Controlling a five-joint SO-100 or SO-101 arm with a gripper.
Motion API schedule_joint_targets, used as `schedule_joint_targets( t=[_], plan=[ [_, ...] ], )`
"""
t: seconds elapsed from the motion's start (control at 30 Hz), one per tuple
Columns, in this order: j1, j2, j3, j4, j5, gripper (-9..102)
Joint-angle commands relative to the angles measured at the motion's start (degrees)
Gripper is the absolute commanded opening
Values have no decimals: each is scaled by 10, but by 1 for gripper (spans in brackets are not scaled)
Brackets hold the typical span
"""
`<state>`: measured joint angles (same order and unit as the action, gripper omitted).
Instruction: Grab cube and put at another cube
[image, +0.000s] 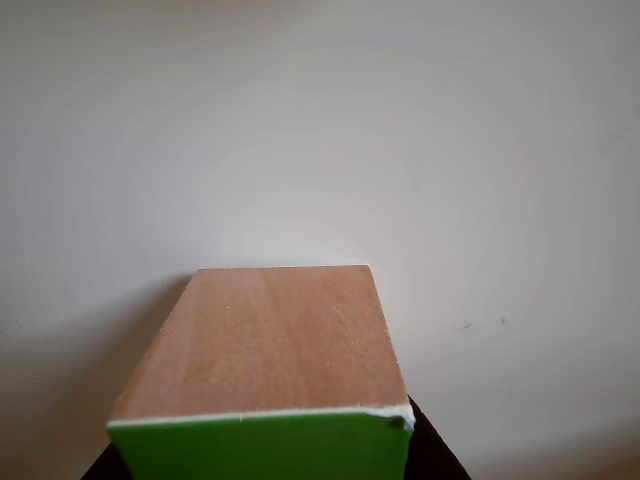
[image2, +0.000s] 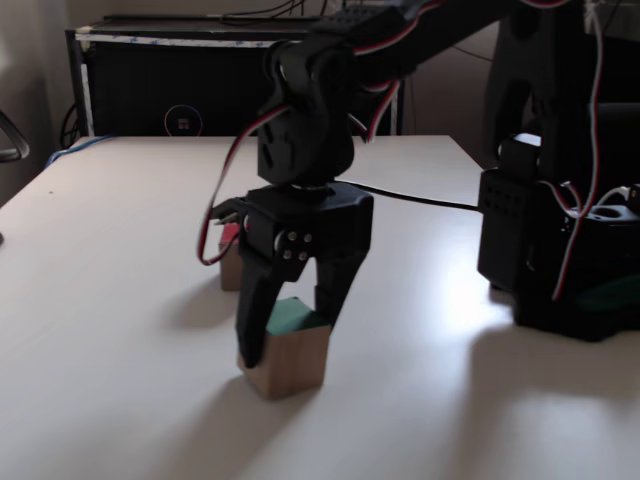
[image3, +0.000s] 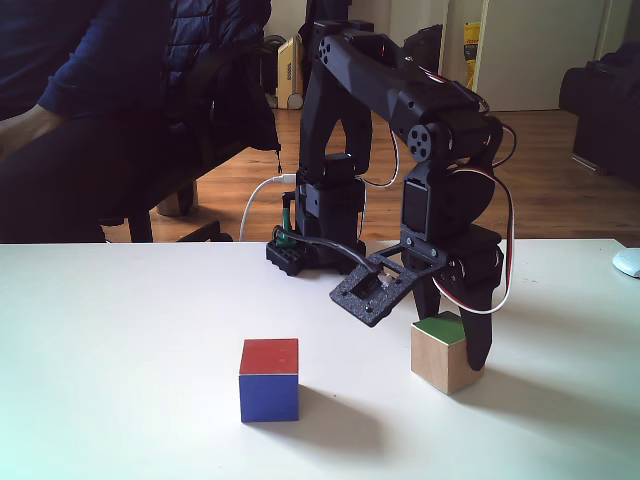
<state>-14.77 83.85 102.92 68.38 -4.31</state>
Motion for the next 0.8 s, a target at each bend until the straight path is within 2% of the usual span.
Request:
schedule_joint_targets(
  t=[0.0,0.13,0.33,0.5,0.77],
  plan=[
    [12,27,-12,-4,2,8],
    [23,66,-9,15,8,6],
    [57,166,-36,92,19,5],
    [112,199,-105,168,18,4],
    [229,206,-140,195,-23,4]
  ],
)
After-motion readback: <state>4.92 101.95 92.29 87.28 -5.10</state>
